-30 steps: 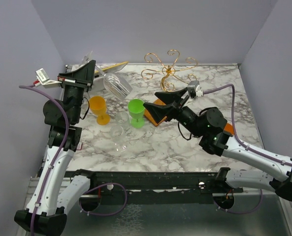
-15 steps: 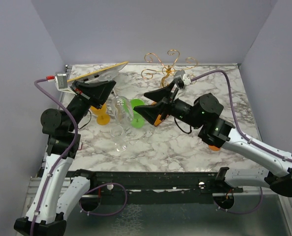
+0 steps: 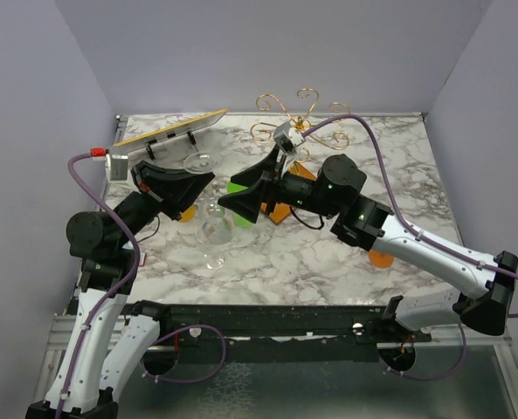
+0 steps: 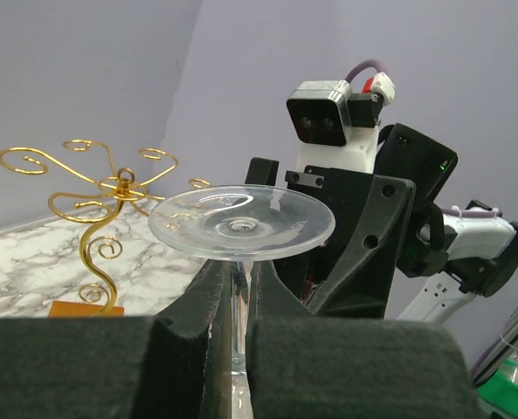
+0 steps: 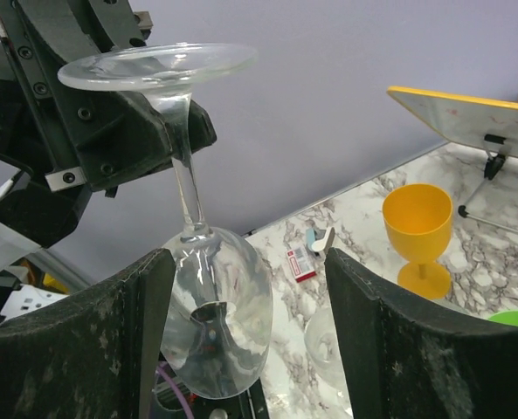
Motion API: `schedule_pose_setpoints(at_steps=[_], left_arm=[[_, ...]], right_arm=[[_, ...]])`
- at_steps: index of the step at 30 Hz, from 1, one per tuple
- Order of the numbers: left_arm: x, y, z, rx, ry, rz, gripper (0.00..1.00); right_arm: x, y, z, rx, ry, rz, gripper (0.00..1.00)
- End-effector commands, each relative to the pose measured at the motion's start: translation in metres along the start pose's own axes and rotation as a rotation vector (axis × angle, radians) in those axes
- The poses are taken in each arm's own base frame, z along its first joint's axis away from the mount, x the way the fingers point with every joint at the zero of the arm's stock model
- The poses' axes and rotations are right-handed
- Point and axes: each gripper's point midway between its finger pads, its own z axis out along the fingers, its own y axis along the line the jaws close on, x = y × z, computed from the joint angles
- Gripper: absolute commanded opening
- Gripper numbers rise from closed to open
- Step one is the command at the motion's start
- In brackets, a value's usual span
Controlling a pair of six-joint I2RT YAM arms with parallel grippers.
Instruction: Place the wine glass upside down on the wine glass rack
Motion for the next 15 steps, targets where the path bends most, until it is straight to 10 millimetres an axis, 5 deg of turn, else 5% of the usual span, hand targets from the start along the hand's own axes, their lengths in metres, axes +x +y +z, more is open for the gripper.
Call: schedule_pose_setpoints(at_steps=[1, 15], left_arm=[[0.001, -0.01, -0.003, 0.051, 0.005, 0.045, 0.0], [0.008, -0.016, -0.007, 0.09, 0.028, 0.056, 0.0]], right_arm=[[-0.007, 0.02, 0.005, -0.094, 0.001, 0.008, 0.73], [0.002, 0.017, 0.028, -0.138, -0.034, 0.065, 0.46]])
